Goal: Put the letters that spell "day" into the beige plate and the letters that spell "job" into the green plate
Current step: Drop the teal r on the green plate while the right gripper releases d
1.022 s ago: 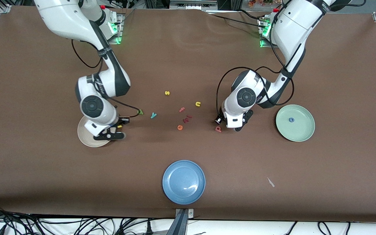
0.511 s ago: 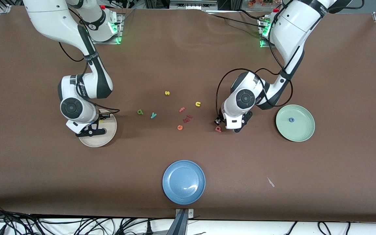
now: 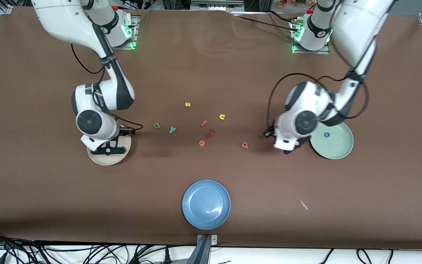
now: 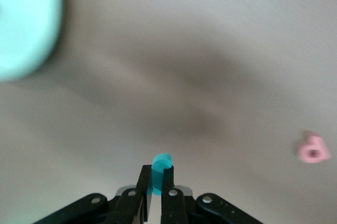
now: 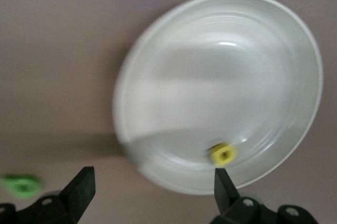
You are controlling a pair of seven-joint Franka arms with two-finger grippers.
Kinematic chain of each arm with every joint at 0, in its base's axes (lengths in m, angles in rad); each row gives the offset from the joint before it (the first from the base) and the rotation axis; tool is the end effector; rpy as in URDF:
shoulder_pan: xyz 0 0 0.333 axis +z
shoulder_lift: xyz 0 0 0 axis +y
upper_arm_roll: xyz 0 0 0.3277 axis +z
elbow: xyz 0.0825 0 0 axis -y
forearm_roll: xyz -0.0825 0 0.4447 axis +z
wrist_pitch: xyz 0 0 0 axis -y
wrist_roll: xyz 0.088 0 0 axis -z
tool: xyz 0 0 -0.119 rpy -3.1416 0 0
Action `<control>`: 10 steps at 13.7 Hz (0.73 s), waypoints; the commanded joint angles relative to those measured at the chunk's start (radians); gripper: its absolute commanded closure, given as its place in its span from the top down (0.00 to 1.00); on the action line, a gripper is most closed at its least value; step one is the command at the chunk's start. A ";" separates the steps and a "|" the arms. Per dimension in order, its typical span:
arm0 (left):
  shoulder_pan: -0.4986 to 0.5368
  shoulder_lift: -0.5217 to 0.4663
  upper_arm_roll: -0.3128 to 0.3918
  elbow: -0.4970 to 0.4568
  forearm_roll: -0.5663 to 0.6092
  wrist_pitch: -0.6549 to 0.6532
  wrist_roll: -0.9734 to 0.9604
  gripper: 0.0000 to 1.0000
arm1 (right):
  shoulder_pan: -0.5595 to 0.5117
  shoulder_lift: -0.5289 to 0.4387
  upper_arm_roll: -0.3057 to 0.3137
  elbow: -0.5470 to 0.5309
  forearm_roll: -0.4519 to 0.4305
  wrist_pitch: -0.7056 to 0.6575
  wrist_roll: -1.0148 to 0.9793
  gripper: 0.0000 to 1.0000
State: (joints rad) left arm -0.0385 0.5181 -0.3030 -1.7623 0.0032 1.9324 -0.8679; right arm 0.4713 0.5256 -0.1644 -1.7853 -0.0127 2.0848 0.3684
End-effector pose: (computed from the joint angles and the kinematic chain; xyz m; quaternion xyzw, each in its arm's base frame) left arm 0.6341 -0.2158 0.2222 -0.9487 -0.2615 0.1753 0.0303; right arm 0.6469 0.2087 0.2049 0.9927 -0.0205 -0.0876 0.0808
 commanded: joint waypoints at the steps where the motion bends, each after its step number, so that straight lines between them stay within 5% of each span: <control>1: 0.144 -0.033 -0.005 -0.032 0.053 -0.062 0.252 0.00 | 0.067 0.007 0.044 0.018 0.037 0.010 0.289 1.00; 7: 0.272 0.080 -0.008 -0.036 0.236 0.036 0.411 0.00 | 0.119 0.033 0.059 -0.032 0.071 0.132 0.657 0.80; 8: 0.272 0.085 -0.008 -0.032 0.236 0.036 0.411 0.12 | 0.119 0.031 0.059 -0.051 0.106 0.155 0.691 0.79; 10: 0.272 0.080 -0.010 -0.029 0.236 0.034 0.411 1.00 | 0.116 0.024 0.055 -0.087 0.160 0.191 0.718 0.79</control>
State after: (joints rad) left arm 0.2275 0.6093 -0.3013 -1.8035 0.2140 1.9728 -0.4748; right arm 0.5922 0.5703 -0.1092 -1.8247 0.1032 2.2357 1.0500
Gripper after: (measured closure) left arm 0.885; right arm 0.207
